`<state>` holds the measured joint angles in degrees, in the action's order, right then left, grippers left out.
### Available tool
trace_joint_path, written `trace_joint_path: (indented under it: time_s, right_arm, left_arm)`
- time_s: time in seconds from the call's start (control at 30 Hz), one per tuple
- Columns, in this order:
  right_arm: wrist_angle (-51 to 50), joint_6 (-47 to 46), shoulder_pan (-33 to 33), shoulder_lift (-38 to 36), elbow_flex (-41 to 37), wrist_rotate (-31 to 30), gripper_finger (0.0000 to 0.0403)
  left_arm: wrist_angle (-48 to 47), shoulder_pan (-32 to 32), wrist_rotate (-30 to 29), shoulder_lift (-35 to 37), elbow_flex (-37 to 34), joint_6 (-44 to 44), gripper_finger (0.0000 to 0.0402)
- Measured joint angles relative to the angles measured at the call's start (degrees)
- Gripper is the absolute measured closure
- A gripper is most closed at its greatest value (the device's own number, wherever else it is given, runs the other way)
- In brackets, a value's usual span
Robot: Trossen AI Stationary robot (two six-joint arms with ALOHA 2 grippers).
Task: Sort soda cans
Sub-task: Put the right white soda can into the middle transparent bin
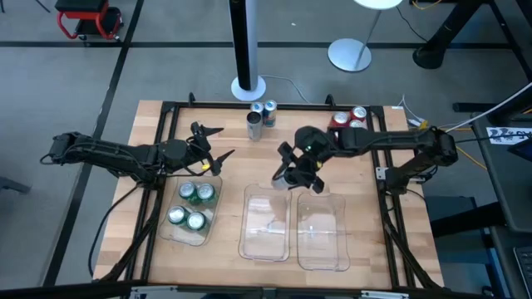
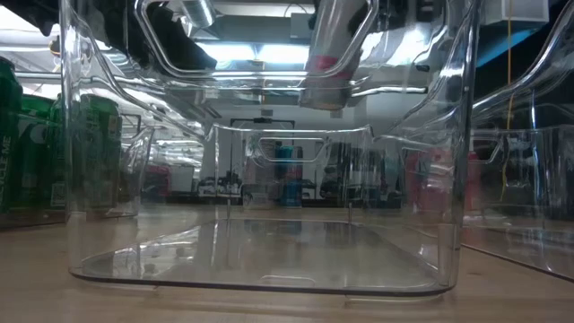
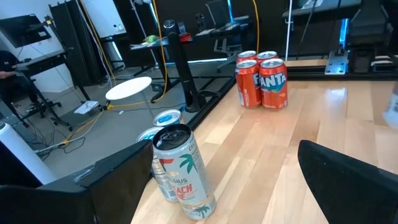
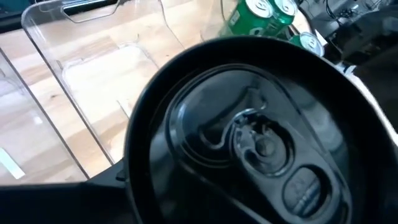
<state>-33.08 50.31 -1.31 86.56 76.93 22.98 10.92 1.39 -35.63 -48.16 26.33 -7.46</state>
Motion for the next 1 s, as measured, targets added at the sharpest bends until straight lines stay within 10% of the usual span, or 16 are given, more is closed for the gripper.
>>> trace_joint_path:
  time_s: [1.0]
  right_arm:
    - [4.5,-3.0,5.1,16.0,0.1,2.1,0.0155]
  left_arm:
    - [-0.1,0.0,0.0,0.0,0.0,0.5,0.0013]
